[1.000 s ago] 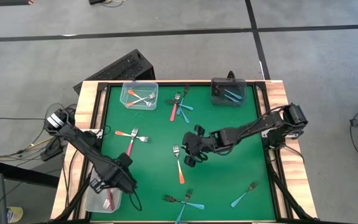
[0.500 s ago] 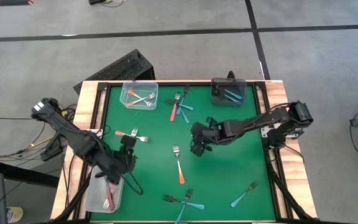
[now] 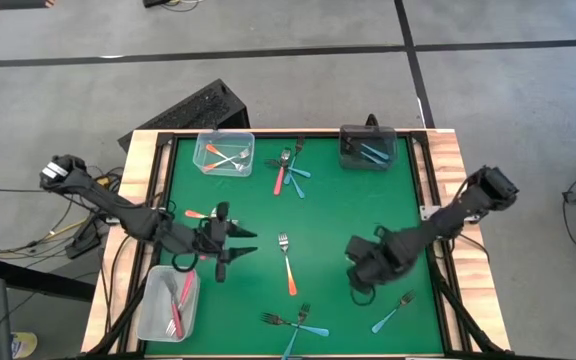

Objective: Sort silverware by color (type)
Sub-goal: Put the blue fork into the black bin

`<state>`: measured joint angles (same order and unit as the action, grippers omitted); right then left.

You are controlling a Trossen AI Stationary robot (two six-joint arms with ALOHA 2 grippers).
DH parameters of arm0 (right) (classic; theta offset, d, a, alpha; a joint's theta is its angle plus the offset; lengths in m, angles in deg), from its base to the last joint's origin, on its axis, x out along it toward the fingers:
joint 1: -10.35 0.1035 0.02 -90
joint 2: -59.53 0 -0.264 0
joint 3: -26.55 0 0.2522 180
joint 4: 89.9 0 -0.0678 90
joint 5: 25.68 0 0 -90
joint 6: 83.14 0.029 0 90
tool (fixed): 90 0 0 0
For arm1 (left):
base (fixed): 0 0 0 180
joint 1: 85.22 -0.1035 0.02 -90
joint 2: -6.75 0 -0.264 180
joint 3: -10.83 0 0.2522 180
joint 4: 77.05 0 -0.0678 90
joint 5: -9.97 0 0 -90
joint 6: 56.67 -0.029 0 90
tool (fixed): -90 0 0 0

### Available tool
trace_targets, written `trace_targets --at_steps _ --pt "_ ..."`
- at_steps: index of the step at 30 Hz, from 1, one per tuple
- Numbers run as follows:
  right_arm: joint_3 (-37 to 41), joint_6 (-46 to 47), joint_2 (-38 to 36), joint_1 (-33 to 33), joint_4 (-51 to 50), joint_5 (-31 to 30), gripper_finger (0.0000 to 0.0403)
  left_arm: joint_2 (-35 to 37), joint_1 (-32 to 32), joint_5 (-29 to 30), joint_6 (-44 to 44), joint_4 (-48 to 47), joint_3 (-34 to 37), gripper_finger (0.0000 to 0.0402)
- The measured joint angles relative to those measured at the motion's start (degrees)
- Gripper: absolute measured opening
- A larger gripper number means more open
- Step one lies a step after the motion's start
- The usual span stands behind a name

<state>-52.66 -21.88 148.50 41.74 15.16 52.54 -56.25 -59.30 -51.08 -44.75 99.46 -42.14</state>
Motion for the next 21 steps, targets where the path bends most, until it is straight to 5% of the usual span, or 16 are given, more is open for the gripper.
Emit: trace_targets --at_steps 15,21 --pt "0.0 2.3 3.4 17.6 4.6 7.2 0.0103 0.0 -4.5 -1.2 -3.0 4.7 2.8 0.0139" --pt "0.0 -6.7 6.5 21.2 8.4 12.6 0.0103 0.0 -5.5 -1.1 -3.1 4.4 2.8 0.0139"
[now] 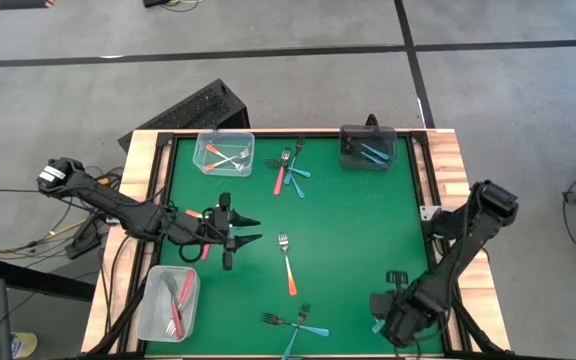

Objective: Sort silverware by color (type)
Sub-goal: Put the blue fork into the black bin

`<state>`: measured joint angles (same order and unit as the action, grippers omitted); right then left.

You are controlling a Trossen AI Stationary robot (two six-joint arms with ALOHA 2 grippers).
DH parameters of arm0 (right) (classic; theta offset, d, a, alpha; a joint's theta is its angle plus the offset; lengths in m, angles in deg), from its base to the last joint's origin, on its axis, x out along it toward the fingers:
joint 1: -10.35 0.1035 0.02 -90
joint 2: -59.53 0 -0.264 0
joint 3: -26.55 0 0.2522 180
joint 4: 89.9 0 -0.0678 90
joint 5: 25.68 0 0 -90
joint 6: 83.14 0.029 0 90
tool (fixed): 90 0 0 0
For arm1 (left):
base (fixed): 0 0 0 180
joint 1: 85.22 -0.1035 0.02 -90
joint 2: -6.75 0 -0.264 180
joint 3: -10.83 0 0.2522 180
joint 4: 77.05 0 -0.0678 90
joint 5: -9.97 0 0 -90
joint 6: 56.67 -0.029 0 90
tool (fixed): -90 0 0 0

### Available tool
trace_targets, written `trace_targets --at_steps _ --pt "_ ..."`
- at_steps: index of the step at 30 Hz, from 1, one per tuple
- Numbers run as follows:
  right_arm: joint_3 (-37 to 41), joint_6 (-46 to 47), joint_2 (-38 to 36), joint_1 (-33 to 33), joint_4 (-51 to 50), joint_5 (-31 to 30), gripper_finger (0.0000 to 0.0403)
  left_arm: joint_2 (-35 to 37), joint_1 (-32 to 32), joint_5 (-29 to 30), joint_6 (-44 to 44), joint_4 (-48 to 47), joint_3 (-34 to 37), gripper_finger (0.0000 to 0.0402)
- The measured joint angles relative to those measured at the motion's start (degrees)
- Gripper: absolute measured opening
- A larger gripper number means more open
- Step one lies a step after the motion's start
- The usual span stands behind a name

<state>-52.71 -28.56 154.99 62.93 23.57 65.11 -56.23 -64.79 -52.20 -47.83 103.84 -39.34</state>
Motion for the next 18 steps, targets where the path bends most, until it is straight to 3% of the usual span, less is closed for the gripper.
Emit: trace_targets --at_steps 7,18 --pt "0.0 -6.7 3.4 2.6 0.3 4.9 0.0103 0.0 -1.3 0.0 -1.9 -1.3 0.0 0.0139" --pt "0.1 -14.3 5.5 2.0 -0.9 3.1 0.0103 0.0 -2.9 0.0 -2.3 -2.0 0.0 0.0139"
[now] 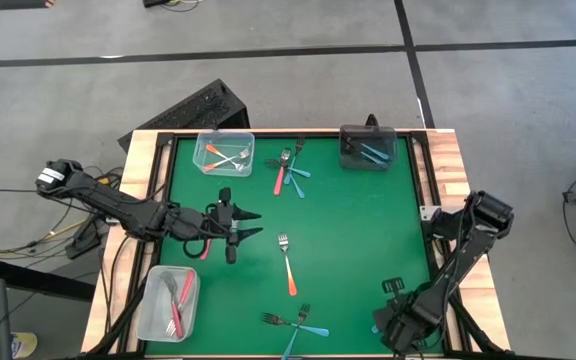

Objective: Sort silverware by color (type)
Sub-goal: Put the blue fork into the black bin

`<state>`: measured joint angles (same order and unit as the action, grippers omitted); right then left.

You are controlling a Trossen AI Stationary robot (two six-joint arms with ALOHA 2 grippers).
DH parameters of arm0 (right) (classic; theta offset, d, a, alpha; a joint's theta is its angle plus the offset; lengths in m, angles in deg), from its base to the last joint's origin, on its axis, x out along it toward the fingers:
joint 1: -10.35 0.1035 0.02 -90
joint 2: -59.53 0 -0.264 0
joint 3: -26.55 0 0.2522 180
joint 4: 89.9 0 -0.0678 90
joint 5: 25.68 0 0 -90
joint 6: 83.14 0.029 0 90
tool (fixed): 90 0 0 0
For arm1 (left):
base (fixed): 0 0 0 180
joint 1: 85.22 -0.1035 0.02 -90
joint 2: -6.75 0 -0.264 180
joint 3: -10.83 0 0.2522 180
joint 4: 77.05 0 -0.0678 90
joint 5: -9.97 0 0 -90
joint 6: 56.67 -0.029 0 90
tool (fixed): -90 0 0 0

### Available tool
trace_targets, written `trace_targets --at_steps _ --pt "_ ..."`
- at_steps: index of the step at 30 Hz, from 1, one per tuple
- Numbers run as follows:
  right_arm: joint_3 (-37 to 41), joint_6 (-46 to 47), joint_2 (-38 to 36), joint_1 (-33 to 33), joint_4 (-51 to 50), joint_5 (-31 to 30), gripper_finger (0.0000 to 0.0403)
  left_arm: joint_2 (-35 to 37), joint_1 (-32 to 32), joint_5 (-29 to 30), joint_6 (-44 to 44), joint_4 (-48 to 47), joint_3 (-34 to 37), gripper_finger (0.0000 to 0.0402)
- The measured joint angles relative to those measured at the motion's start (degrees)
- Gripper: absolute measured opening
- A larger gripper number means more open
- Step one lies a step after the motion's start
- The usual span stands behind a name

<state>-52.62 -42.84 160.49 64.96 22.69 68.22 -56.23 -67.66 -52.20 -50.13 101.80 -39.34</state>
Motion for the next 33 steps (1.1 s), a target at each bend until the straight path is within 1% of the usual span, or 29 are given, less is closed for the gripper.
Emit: trace_targets --at_steps 3,7,12,15,18,23,24,26,30,33 --pt "0.2 -0.4 1.6 0.0 -0.9 -1.2 0.0103 0.0 0.0 -0.1 0.0 -0.3 0.0 0.0139" --pt "0.2 -1.0 4.0 -0.2 -3.1 -1.2 0.0103 0.0 0.0 0.0 0.1 -2.5 0.0 0.0139" --pt "0.0 -7.2 6.6 -0.3 -4.0 -1.0 0.0103 0.0 0.0 0.0 0.7 -2.9 0.0 0.0139" --pt "0.0 -8.5 6.9 -1.1 -4.0 -0.9 0.0097 0.0 0.0 -0.1 2.0 -2.9 0.0 0.0139" --pt "0.1 -9.0 6.4 -2.1 -3.8 -0.4 0.0082 0.0 0.0 -0.6 2.4 -3.2 0.0 0.0139" --pt "0.3 -10.8 5.8 -4.8 -3.3 0.1 0.0022 0.0 0.0 -0.6 3.2 -3.9 0.0 0.0139" --pt "0.3 -10.9 5.8 -5.3 -3.2 0.1 0.0015 0.0 0.0 -0.6 3.2 -4.0 0.0 0.0139" --pt "0.3 -10.5 5.8 -6.4 -3.1 -0.2 0.0014 0.0 0.0 -0.2 3.2 -4.1 0.0 0.0139" --pt "0.3 -10.4 5.5 -8.4 -3.0 -2.5 0.0017 0.0 0.0 -0.1 3.2 -4.1 0.0 0.0139" --pt "0.3 -11.0 3.8 -10.5 -2.6 -9.0 0.0014 0.0 0.0 -0.2 3.2 -4.1 0.0 0.0139"
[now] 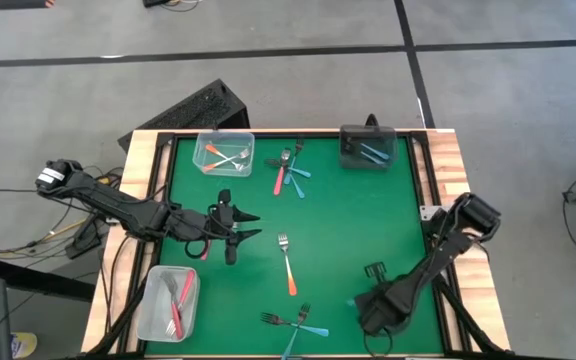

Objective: Sort silverware by color (type)
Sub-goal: Put the blue fork into the black bin

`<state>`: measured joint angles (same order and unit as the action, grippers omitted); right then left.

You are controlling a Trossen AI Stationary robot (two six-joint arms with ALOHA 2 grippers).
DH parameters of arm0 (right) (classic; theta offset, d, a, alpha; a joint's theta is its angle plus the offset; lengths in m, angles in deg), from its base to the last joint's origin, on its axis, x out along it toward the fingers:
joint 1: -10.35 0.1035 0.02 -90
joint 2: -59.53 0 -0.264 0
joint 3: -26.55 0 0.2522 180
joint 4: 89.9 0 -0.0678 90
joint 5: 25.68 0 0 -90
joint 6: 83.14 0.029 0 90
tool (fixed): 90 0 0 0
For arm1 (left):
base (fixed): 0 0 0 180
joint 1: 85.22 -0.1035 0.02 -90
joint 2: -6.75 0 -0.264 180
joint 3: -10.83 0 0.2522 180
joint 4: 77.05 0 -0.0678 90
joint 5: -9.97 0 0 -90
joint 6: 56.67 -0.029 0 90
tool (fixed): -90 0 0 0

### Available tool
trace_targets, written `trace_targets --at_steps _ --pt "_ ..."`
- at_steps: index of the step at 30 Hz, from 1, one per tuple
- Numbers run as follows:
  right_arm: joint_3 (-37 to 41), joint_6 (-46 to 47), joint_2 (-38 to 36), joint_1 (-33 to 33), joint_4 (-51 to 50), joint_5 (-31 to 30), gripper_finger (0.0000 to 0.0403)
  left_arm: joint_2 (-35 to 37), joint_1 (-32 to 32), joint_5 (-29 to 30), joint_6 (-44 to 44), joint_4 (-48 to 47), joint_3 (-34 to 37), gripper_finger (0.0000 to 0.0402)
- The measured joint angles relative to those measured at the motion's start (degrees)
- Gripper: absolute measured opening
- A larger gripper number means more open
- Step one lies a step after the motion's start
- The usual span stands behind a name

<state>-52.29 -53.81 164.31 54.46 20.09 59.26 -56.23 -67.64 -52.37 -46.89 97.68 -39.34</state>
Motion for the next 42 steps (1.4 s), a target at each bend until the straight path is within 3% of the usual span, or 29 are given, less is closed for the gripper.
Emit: trace_targets --at_steps 5,9,18,24,30,36,42 --pt "0.0 -2.2 -6.5 -4.9 -0.5 -16.0 0.0012 0.0 0.0 0.7 -0.2 0.0 0.0 0.0139" --pt "0.0 -8.3 -12.6 -12.0 -0.4 -24.9 0.0012 0.0 0.0 2.2 -0.7 0.0 0.0 0.0139" --pt "0.0 -20.3 -23.3 -36.1 0.3 -37.4 0.0012 0.0 0.0 3.3 -1.7 -0.3 0.0 0.0139" --pt "-0.1 -39.0 -24.7 -52.4 3.9 -36.7 0.0012 0.0 0.0 3.9 1.1 -4.7 0.0 0.0139" --pt "-0.1 -52.3 -23.7 -66.9 6.7 -29.0 0.0013 0.0 0.0 6.6 5.2 -10.5 0.0 0.0139" --pt "0.0 -56.4 -22.6 -78.4 9.8 -20.5 0.0018 0.0 0.0 7.3 8.9 -14.4 0.0 0.0139" --pt "-0.2 -57.7 -21.2 -84.9 12.1 -15.4 0.0064 0.0 0.0 7.6 9.9 -15.6 0.0 0.0139"
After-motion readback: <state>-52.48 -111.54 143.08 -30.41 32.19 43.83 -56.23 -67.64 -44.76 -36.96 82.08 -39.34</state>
